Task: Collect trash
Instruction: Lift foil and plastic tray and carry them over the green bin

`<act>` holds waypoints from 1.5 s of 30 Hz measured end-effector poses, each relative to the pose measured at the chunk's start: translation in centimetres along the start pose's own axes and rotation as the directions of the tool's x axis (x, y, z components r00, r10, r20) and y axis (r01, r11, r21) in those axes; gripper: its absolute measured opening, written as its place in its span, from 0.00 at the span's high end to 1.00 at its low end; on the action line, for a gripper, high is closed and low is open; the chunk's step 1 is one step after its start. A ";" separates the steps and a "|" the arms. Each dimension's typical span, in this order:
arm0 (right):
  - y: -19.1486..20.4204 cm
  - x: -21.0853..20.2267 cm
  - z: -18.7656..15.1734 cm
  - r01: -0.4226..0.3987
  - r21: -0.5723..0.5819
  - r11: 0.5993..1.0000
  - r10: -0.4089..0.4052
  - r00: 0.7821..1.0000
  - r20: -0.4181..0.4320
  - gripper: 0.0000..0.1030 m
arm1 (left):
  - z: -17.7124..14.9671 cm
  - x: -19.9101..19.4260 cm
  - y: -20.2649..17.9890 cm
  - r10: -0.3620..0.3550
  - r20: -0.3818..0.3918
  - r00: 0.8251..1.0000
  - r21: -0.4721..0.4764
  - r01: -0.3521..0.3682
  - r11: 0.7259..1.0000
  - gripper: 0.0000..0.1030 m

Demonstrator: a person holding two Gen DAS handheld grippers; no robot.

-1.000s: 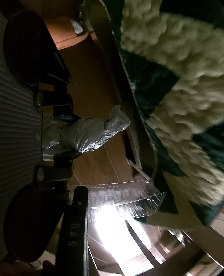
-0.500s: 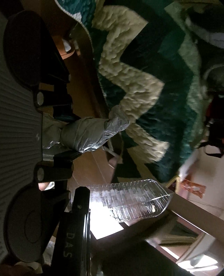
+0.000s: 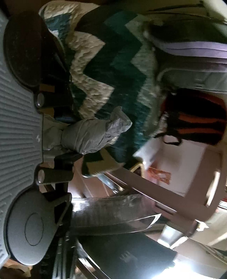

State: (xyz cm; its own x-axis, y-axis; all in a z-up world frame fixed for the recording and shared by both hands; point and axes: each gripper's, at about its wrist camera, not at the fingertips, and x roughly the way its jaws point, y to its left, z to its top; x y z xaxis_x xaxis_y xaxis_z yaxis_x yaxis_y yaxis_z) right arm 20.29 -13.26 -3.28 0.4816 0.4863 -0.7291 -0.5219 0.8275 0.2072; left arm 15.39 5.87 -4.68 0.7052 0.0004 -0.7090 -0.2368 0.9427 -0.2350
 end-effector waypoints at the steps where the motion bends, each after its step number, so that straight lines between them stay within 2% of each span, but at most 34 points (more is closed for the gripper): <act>1: 0.0 -0.8 0.0 -0.006 -0.004 1.000 0.006 1.000 0.012 0.63 | 0.4 -0.6 -0.3 -0.008 0.013 1.000 0.001 0.008 1.000 0.67; 9: -1.2 -6.3 0.4 -0.059 -0.016 0.998 0.060 0.991 0.117 0.63 | 2.7 -4.1 -4.2 -0.049 0.079 0.996 0.050 0.045 0.998 0.67; 16: -4.2 -10.0 1.3 -0.049 -0.009 0.999 0.050 0.980 0.192 0.63 | 5.5 -6.3 -8.6 -0.098 0.145 0.985 0.092 0.085 0.992 0.67; 24: -8.9 -14.3 3.6 0.016 0.021 1.000 -0.022 0.961 0.276 0.63 | 9.3 -7.2 -14.4 -0.173 0.196 0.965 0.152 0.145 0.978 0.67; 31: -12.6 -16.8 5.9 0.071 0.024 0.997 -0.075 0.944 0.321 0.63 | 12.7 -7.6 -19.4 -0.214 0.219 0.952 0.215 0.167 0.962 0.67; 36: -15.4 -18.1 8.3 0.117 0.030 0.993 -0.121 0.934 0.337 0.63 | 15.1 -7.2 -23.2 -0.251 0.214 0.944 0.269 0.190 0.944 0.67; 45: -20.8 -19.4 12.6 0.212 0.064 0.975 -0.221 0.909 0.355 0.63 | 18.9 -3.5 -30.4 -0.288 0.151 0.946 0.341 0.223 0.913 0.67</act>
State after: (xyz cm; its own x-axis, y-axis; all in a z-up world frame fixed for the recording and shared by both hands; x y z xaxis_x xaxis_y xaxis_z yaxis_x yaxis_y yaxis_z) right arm 30.65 -36.41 14.77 0.8023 0.3588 -0.4770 -0.3617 0.9280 0.0895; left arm 32.75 -16.52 17.51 0.8362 -0.2203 -0.5022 0.1690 0.9747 -0.1462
